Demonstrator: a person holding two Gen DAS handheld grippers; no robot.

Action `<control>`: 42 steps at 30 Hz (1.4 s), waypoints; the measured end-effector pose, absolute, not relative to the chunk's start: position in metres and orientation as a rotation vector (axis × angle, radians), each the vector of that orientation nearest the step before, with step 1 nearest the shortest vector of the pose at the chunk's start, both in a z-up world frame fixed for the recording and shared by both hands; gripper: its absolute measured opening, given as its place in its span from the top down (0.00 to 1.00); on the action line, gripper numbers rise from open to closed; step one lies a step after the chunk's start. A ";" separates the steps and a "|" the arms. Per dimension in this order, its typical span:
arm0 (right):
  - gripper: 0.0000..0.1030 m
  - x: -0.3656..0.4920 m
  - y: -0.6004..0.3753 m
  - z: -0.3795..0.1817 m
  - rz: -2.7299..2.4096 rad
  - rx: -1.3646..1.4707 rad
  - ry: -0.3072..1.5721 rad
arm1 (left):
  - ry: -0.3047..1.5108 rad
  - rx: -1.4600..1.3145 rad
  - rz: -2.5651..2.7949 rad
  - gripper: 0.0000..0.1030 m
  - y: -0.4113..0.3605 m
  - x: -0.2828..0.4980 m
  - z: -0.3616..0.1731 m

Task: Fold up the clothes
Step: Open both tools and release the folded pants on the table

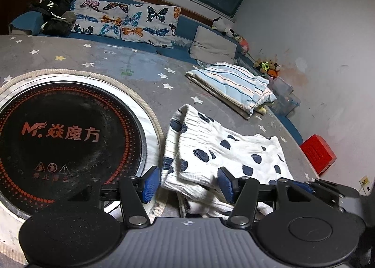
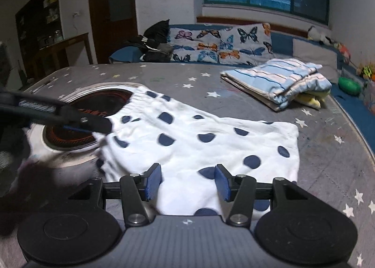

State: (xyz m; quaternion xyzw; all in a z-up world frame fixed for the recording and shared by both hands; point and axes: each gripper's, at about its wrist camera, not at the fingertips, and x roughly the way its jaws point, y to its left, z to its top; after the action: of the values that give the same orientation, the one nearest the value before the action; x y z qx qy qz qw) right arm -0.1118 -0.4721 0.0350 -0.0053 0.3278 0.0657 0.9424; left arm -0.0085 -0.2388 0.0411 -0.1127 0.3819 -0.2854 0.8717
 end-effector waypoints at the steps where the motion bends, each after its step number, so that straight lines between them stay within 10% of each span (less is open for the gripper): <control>1: 0.49 -0.116 -0.469 0.035 0.138 -0.017 0.661 | 0.798 -0.235 -0.597 0.43 -0.239 -0.008 0.041; 19: 0.47 -0.182 -0.504 0.022 -0.014 0.063 0.673 | 0.794 -0.243 -0.592 0.41 -0.233 -0.009 0.037; 23: 0.34 -0.192 -0.504 0.026 -0.024 0.059 0.655 | 0.779 -0.238 -0.595 0.41 -0.228 -0.014 0.041; 32: 0.05 -0.198 -0.483 0.030 -0.024 0.030 0.613 | 0.754 -0.204 -0.613 0.22 -0.209 -0.035 0.047; 42: 0.00 -0.204 -0.467 0.032 -0.081 0.017 0.586 | 0.716 -0.147 -0.634 0.00 -0.198 -0.059 0.049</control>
State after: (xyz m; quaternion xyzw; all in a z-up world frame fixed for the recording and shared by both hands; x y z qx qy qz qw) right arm -0.2038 -0.4668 0.0319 0.0085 0.2888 -0.0401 0.9565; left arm -0.0595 -0.1983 0.0486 -0.0705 0.3440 -0.3049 0.8853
